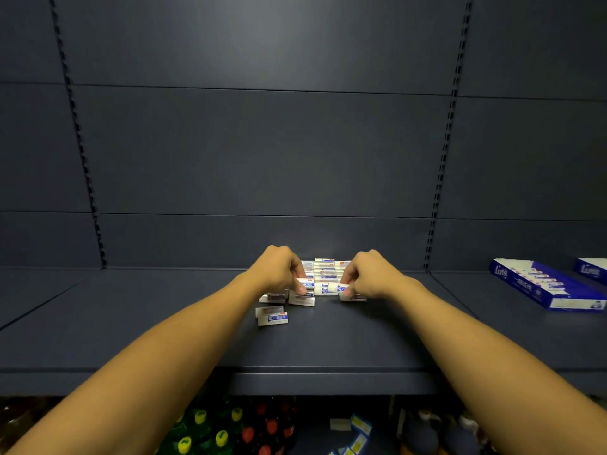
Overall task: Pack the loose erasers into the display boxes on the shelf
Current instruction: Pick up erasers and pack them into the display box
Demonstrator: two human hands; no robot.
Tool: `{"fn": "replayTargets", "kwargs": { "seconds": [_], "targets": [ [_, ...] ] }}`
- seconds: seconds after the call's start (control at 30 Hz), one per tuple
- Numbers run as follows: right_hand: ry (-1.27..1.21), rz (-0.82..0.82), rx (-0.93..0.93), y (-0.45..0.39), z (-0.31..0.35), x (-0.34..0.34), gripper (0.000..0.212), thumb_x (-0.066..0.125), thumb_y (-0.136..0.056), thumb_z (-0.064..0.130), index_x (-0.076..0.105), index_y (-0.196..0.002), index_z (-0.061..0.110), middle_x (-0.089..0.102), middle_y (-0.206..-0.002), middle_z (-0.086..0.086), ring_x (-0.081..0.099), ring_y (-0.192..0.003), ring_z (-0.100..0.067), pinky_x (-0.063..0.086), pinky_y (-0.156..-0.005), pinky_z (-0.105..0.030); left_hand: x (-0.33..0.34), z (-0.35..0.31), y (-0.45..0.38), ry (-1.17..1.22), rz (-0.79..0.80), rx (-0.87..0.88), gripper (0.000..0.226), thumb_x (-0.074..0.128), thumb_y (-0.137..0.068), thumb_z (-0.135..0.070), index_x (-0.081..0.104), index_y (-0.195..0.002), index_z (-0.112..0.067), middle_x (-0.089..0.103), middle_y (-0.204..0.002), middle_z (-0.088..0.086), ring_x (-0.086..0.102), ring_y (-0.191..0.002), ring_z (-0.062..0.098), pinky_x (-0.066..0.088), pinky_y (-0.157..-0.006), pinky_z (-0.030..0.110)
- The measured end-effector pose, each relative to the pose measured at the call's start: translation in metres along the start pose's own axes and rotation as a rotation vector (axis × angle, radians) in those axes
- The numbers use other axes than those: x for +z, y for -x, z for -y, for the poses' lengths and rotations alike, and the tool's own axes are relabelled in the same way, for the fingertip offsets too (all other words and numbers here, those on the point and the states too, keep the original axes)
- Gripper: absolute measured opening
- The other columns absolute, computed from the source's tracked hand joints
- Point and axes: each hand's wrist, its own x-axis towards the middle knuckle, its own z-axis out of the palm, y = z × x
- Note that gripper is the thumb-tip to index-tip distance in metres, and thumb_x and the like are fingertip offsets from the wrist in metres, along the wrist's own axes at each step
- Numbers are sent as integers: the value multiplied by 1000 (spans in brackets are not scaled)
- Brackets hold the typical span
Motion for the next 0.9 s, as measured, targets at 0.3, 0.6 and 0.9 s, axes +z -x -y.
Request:
{"fn": "replayTargets", "kwargs": {
  "seconds": [0.3,0.6,0.9],
  "targets": [
    [76,-81,128,44,-12,-19,18,86,-71,23,79,-88,26,70,-90,3,66,-84,-17,58,-83,-40,8,-23,-6,-23,35,113,24,94,-67,-24,74,-79,-22,73,-81,-4,67,-81,12,57,-78,32],
    [154,-109,286,94,-29,-38,21,86,-76,26,80,-95,22,72,-94,-1,67,-83,-20,58,-80,-38,33,-61,-7,-50,77,162,27,97,-62,-28,72,-72,-22,72,-78,-1,67,-80,17,55,-77,30],
    [218,-163,360,123,-69,-64,21,83,-79,29,79,-98,22,71,-101,-2,67,-86,-21,57,-76,-37,45,-116,-13,-61,71,164,27,95,-65,-28,68,-60,-29,72,-81,-4,69,-85,15,58,-79,32]
  ]
}}
